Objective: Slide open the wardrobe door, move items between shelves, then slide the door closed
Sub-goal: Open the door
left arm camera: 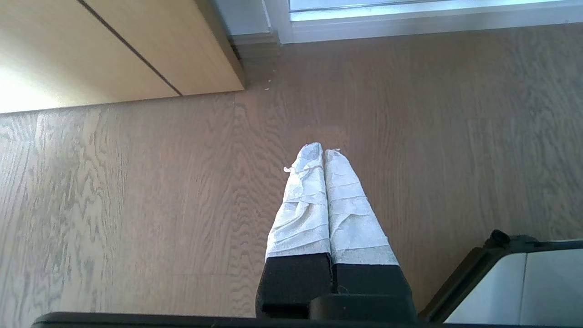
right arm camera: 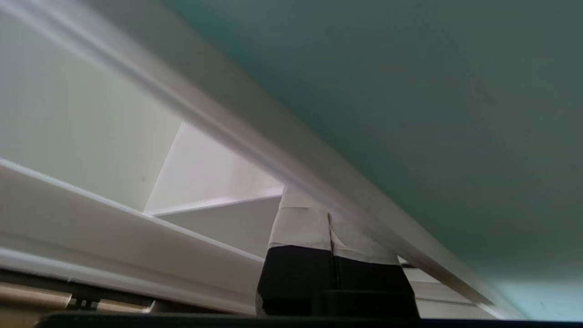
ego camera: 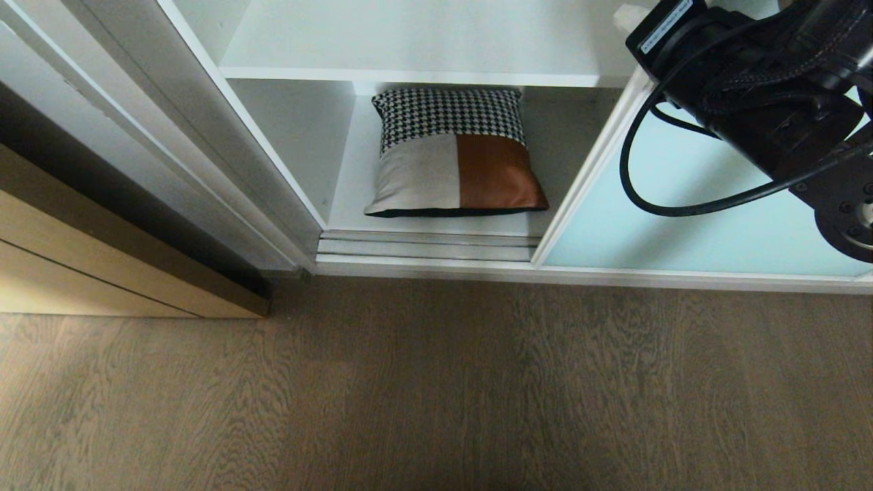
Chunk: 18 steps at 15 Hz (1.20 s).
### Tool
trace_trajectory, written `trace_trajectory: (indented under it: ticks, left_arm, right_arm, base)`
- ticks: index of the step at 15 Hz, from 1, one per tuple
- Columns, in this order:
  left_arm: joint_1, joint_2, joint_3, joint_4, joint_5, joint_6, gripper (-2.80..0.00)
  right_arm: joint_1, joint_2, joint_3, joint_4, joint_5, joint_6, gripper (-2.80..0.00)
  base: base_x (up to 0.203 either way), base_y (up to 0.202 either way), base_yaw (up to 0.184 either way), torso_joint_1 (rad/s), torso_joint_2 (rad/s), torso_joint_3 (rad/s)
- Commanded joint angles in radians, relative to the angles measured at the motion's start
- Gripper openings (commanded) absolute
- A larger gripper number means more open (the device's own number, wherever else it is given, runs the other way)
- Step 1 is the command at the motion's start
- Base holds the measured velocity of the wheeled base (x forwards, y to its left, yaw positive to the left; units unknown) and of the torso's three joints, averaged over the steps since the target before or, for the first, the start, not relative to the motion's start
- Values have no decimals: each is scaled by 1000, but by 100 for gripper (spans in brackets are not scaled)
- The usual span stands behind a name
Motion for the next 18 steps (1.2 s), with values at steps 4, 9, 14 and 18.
trace_trajectory:
  ticks: [4,9,14,18]
  left_arm:
    - [-1,0,-1,0,0,1,-280]
    - [0,2,-1,0,0,1,-280]
    - [-1,2,-1,0,0,1,-280]
    - [0,0,0,0,0,1,-280]
  right_arm:
    - [-16,-35,8,-8,-13,3,-280]
    - [-18,-98,52,-7,-12,6,-280]
    - [-22,-171,147,-7,-13,10,-280]
    - [-56,-205,180,-8,-11,12,-280]
  base:
    - [0,0,0,0,0,0]
    - [0,0,0,0,0,0]
    - [0,0,0,0,0,0]
    - [0,0,0,0,0,0]
